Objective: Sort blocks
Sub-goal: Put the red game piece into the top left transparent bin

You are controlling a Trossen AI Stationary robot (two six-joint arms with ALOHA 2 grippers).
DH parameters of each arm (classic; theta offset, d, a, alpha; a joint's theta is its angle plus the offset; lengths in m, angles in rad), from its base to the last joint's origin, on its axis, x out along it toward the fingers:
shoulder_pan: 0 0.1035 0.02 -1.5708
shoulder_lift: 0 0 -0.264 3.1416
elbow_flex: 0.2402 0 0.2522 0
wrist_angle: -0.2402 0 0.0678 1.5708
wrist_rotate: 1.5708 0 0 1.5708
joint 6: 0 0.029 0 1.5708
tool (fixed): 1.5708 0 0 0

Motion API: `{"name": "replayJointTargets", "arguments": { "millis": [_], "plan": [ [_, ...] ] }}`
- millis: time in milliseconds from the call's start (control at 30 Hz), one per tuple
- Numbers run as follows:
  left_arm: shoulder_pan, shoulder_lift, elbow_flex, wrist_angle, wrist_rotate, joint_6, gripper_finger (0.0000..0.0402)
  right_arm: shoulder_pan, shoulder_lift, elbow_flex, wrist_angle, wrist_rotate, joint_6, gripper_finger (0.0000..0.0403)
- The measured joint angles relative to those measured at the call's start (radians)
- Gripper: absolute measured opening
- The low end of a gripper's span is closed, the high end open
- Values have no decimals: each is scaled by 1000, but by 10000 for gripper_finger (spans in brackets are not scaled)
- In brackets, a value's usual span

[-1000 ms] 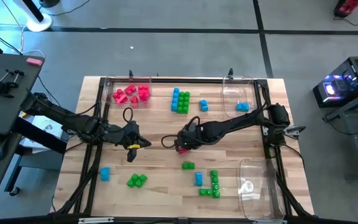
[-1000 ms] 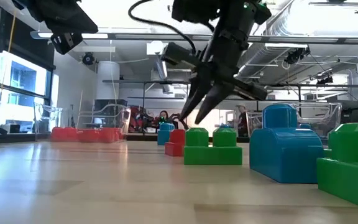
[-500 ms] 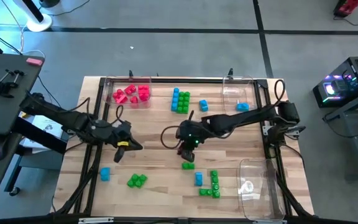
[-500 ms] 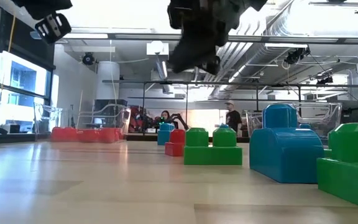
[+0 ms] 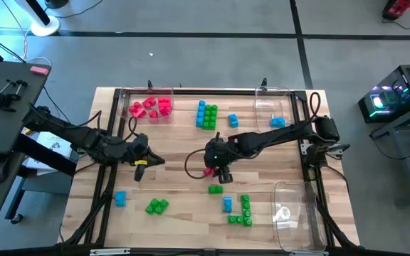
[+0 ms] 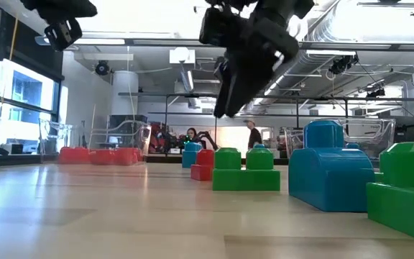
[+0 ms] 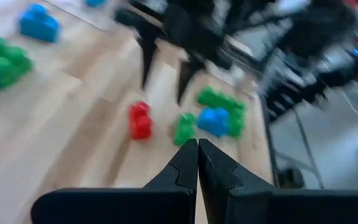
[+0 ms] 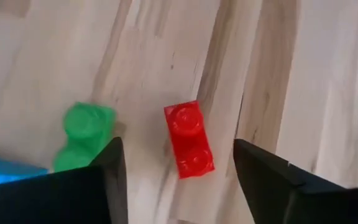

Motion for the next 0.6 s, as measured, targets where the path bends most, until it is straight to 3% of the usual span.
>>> {"name": "replayJointTargets", "arguments": {
  "millis": [300, 433, 600],
  "plan": [
    [10, 113, -1, 167, -251, -139, 0, -66, 103, -2, 34, -80, -193, 196],
    [10, 203, 0, 314, -290, -138, 1, -89, 135, -2, 45, -138, -260, 189],
    [23, 281, 0, 386, -287, -71, 26, -101, 172, -2, 42, -138, -291, 171]
  ]
}}
